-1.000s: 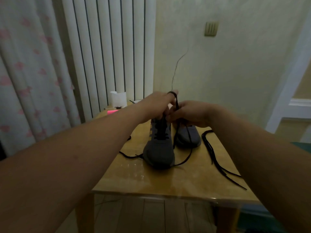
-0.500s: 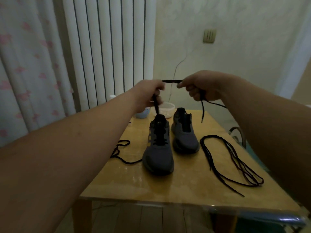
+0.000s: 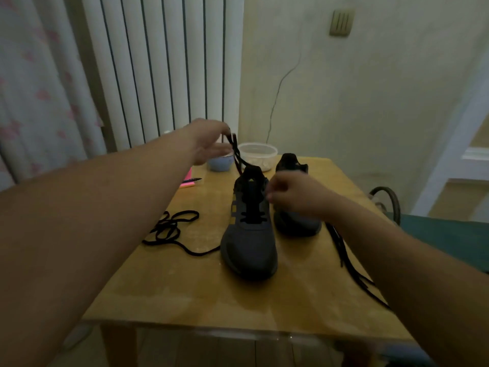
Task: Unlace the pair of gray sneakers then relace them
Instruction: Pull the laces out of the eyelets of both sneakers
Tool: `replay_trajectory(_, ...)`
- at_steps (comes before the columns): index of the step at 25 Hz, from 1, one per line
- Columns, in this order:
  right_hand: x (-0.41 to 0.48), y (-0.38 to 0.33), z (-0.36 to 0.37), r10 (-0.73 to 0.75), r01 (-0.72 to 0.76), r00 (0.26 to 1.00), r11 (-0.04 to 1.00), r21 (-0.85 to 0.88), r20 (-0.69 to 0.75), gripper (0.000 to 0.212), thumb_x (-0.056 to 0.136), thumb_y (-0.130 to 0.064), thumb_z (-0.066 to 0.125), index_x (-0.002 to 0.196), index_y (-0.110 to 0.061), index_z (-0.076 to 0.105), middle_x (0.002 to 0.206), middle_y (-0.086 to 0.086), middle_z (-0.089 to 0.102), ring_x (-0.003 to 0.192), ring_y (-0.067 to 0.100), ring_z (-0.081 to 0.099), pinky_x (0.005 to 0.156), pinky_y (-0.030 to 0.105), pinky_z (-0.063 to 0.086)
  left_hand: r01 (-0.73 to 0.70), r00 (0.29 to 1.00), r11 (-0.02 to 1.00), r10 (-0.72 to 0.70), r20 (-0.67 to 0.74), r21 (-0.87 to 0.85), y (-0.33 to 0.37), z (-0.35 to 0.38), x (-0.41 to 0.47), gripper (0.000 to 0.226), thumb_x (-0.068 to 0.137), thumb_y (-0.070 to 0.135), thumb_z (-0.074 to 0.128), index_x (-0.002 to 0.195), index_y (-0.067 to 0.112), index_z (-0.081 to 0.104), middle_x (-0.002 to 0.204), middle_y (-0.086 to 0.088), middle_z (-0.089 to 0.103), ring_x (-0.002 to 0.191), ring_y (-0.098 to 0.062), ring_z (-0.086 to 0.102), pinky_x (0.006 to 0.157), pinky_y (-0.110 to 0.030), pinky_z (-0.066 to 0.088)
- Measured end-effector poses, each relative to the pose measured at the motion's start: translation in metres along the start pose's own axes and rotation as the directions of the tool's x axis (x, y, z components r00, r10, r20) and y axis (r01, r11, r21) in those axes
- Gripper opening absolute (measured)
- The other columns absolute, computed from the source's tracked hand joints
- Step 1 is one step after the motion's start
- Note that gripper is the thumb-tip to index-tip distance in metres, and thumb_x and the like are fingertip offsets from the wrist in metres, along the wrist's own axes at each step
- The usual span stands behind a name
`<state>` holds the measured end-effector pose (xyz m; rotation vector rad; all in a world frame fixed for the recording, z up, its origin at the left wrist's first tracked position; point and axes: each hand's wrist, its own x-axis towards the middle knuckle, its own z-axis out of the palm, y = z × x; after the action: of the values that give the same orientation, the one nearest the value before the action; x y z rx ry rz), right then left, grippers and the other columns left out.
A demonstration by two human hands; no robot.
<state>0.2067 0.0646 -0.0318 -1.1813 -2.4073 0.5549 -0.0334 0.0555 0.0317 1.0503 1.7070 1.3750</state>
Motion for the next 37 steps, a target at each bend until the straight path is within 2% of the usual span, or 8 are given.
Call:
replay_trajectory(3, -0.015, 0.004, 0.018, -0.053, 0.061, 0.989, 0.997, -0.049, 0.141, 0.011, 0.098, -0.021, 0.07, 0.108, -0.026, 0.067, 0.104, -0.012, 0.067, 0.099, 0.005, 0.063, 0.087, 0.026, 0.051, -0.204, 0.957, 0.874, 0.273, -0.1, 0.442, -0.037, 0.015, -0.015, 0.041, 0.1, 0.02, 0.064, 0.138, 0.016, 0.051, 0.134, -0.009, 0.051, 0.104, -0.028, 0.062, 0.084, -0.041, 0.059)
replay_trajectory(6, -0.018, -0.001, 0.017, -0.119, 0.13, 0.988, 0.986, -0.108, 0.101, 0.013, 0.098, -0.021, 0.069, 0.107, -0.031, 0.067, 0.105, -0.012, 0.067, 0.099, 0.008, 0.063, 0.087, 0.03, 0.051, -0.327, 0.931, 0.896, 0.36, -0.059, 0.3, -0.088, 0.037, -0.062, 0.017, 0.103, 0.021, 0.058, 0.12, 0.018, 0.054, 0.111, -0.002, 0.059, 0.102, -0.022, 0.061, 0.079, -0.036, 0.053)
replay_trajectory(13, -0.013, -0.033, 0.03, -0.101, 0.241, 0.963, 0.738, -0.63, 0.249, 0.013, 0.105, -0.028, 0.054, 0.111, -0.019, 0.061, 0.109, 0.003, 0.063, 0.093, 0.022, 0.063, 0.084, 0.04, 0.056, -0.322, 0.943, 0.931, 0.299, 0.147, 0.173, -0.174, 0.054, -0.123, 0.078, 0.089, 0.042, 0.08, 0.154, 0.038, 0.035, 0.143, 0.009, 0.033, 0.134, -0.013, 0.042, 0.114, -0.036, 0.042)
replay_trajectory(18, -0.013, -0.035, 0.018, 0.158, -0.112, 0.882, 0.985, -0.128, 0.443, 0.025, 0.105, -0.027, 0.052, 0.096, -0.006, 0.063, 0.087, 0.013, 0.061, 0.076, 0.03, 0.054, 0.069, 0.04, 0.047, -0.327, 0.945, 0.913, 0.309, 0.11, 0.244, -0.177, 0.055, -0.115, 0.081, 0.077, 0.06, 0.072, 0.148, 0.05, 0.036, 0.146, 0.015, 0.032, 0.138, -0.016, 0.043, 0.117, -0.052, 0.042)
replay_trajectory(22, -0.024, -0.018, 0.033, 0.297, -0.378, 0.911, 0.877, 0.296, 0.285, 0.022, 0.106, -0.027, 0.054, 0.093, -0.009, 0.058, 0.072, 0.007, 0.053, 0.056, 0.019, 0.052, 0.056, 0.033, 0.041, -0.334, 0.943, 0.911, 0.322, 0.091, 0.242, -0.178, 0.056, -0.118, 0.085, 0.069, 0.071, 0.062, 0.147, 0.051, 0.036, 0.145, 0.015, 0.034, 0.138, -0.014, 0.043, 0.117, -0.054, 0.041)
replay_trajectory(26, -0.03, -0.01, 0.041, 0.313, -0.344, 0.935, 0.914, 0.213, 0.166, 0.048, 0.102, -0.054, 0.058, 0.101, -0.008, 0.067, 0.076, 0.008, 0.062, 0.06, 0.02, 0.062, 0.055, 0.029, 0.05, -0.341, 0.94, 0.911, 0.333, 0.074, 0.234, -0.18, 0.058, -0.119, 0.085, 0.071, 0.072, 0.061, 0.149, 0.05, 0.036, 0.146, 0.014, 0.036, 0.138, -0.012, 0.044, 0.116, -0.052, 0.042)
replay_trajectory(30, -0.022, -0.025, 0.031, 0.269, -0.273, 0.939, 0.962, -0.009, 0.215, 0.03, 0.105, -0.034, 0.061, 0.091, -0.008, 0.064, 0.073, 0.008, 0.062, 0.055, 0.017, 0.059, 0.049, 0.027, 0.046, -0.342, 0.939, 0.906, 0.335, 0.07, 0.25, -0.178, 0.056, -0.118, 0.082, 0.076, 0.063, 0.069, 0.151, 0.046, 0.039, 0.146, 0.012, 0.037, 0.135, -0.013, 0.045, 0.117, -0.052, 0.042)
replay_trajectory(37, -0.069, -0.015, 0.026, 0.235, -0.339, 0.934, 0.818, 0.464, 0.269, 0.029, 0.105, -0.031, 0.053, 0.081, -0.013, 0.056, 0.068, 0.006, 0.053, 0.055, 0.019, 0.051, 0.058, 0.033, 0.04, -0.369, 0.929, 0.892, 0.364, 0.07, 0.259, -0.181, 0.056, -0.111, 0.075, 0.087, 0.049, 0.077, 0.153, 0.04, 0.041, 0.148, 0.008, 0.037, 0.136, -0.014, 0.044, 0.117, -0.046, 0.042)
